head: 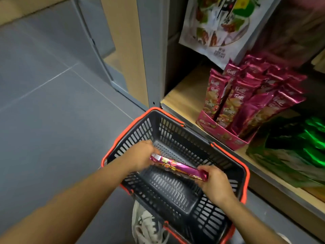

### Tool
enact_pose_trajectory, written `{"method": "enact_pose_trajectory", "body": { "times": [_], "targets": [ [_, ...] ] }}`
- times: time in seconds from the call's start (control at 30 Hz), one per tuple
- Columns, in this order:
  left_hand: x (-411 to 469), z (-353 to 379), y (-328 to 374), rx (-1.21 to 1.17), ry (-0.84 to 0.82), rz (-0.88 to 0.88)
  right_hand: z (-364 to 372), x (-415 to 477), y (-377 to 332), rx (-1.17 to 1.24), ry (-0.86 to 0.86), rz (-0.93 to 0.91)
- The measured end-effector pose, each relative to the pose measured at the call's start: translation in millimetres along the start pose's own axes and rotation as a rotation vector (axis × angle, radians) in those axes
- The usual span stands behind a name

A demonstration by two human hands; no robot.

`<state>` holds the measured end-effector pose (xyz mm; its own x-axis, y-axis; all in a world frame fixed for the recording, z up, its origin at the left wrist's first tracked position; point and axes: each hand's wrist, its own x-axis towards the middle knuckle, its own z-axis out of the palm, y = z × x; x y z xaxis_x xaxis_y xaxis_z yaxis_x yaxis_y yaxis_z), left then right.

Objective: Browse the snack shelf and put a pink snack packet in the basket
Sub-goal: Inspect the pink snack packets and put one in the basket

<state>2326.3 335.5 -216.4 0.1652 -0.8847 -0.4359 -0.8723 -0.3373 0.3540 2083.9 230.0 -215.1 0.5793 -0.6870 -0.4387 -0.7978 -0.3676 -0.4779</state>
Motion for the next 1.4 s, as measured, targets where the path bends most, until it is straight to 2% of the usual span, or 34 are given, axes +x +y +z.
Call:
{"method": "enact_pose_trajectory", "body": {
  "times": [0.1, 0.2, 0.3, 0.53, 0.7, 0.83, 1.07, 1.2, 1.27, 1.33, 1.4],
  "targets": [
    [27.4, 11.0, -5.7, 0.146, -0.037, -0.032, 30.0, 21.7, 5.5, -0.089, -0.068, 0.100],
    [52.3, 23.0, -7.7, 0.260, -0.066, -0.051, 49.6, 40.3, 7.3, -0.178, -0.048, 0.194],
    [70.0, 35.9, -14.1, 0.294, -0.047, -0.073, 62.7, 56.1, 10.9, -0.148, -0.062, 0.238],
    [87.4, 44.2, -18.2, -0.015, -0.002, -0.225, 71.8, 61.2, 14.7, 0.060, -0.175, 0.278],
    [66.3, 27.5, -11.7, -0.048, 0.035, -0.202, 45.3, 42.7, 5.2, -0.032, -0.190, 0.201],
    [38.1, -5.9, 0.6, 0.081, 0.080, -0.116, -11.6, 21.9, -16.9, -0.202, -0.172, 0.012],
    [1.5, -100.4, 53.3, 0.175, 0.261, 0.056, -133.9, -26.8, -60.1, -0.581, -0.014, -0.397],
    [-5.1, -151.0, 111.1, 0.157, 0.496, 0.326, -202.1, -50.3, -65.5, -0.688, 0.161, -0.556],
    [-3.7, -171.1, 143.0, 0.172, 0.595, 0.467, -230.9, -55.4, -59.4, -0.614, 0.339, -0.541],
    [2.4, -183.7, 173.0, 0.194, 0.651, 0.562, -251.2, -51.3, -48.3, -0.482, 0.517, -0.444],
    [11.6, -188.4, 199.5, 0.230, 0.627, 0.584, -264.1, -36.1, -36.8, -0.405, 0.586, -0.308]
  ]
}}
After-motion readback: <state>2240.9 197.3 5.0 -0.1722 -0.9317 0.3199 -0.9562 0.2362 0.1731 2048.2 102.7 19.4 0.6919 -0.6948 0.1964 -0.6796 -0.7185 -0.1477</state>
